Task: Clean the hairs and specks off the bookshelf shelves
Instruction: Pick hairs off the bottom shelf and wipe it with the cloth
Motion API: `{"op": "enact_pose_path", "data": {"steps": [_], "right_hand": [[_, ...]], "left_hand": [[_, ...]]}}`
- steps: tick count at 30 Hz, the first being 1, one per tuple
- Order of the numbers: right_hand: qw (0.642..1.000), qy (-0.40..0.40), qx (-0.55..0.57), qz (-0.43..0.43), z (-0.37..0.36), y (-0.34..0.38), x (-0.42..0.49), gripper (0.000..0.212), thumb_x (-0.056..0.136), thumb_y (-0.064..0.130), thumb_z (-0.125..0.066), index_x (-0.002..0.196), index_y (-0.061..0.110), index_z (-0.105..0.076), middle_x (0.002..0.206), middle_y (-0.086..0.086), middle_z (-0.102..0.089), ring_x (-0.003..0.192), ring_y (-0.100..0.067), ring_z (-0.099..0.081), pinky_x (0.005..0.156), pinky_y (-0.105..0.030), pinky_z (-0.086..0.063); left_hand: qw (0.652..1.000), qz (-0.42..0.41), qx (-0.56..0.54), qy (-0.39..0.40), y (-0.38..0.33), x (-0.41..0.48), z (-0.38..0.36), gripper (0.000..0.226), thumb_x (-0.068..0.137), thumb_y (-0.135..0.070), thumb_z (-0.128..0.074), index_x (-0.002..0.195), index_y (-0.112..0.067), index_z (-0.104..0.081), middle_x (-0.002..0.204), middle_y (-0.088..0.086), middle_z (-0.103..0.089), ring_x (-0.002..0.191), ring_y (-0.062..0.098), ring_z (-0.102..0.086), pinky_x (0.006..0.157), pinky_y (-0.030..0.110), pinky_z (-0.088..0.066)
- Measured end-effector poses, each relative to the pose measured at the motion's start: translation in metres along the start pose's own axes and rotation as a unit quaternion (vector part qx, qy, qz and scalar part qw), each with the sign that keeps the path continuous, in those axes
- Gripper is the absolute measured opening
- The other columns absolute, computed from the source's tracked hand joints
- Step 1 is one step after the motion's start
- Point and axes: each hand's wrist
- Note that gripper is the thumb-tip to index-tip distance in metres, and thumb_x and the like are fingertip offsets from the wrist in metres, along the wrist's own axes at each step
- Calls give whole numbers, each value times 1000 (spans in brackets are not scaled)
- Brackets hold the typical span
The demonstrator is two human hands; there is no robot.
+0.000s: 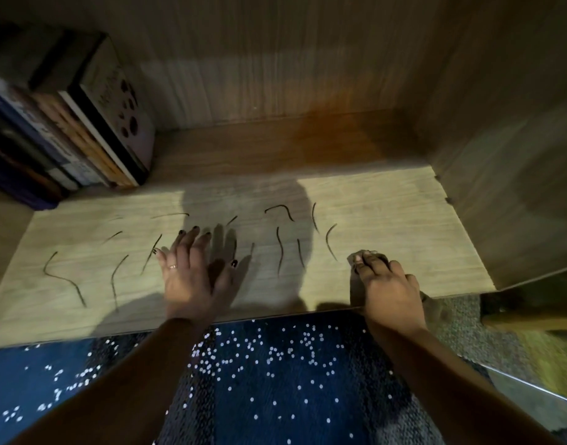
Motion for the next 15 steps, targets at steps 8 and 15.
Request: {"op": "enact_pose_path", "data": {"steps": [8,15], "right_hand": [[998,3,60,2,4,-8,21,63,87,9,-48,145,31,-37,147,6,-41,122,-23,-38,95,-35,-42],[992,1,114,48,-4,28,-12,61,94,3,-41,148,31,-31,150,5,-29,119,-17,-39,107,-34,-36]], "left_hand": [[1000,-3,18,7,8,3,-9,78,85,-64,-38,136,-6,-46,147,15,-41,139,36,-32,115,66,-11],[999,-4,43,17,11,4,-13,82,84,-68,-34,135,-5,-44,146,17,-41,137,38,-35,116,64,-8]]}}
Point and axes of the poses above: each hand's wrist, its own x-axis towards the middle knuckle, its own z-axis out of the back of the hand, y = z × x
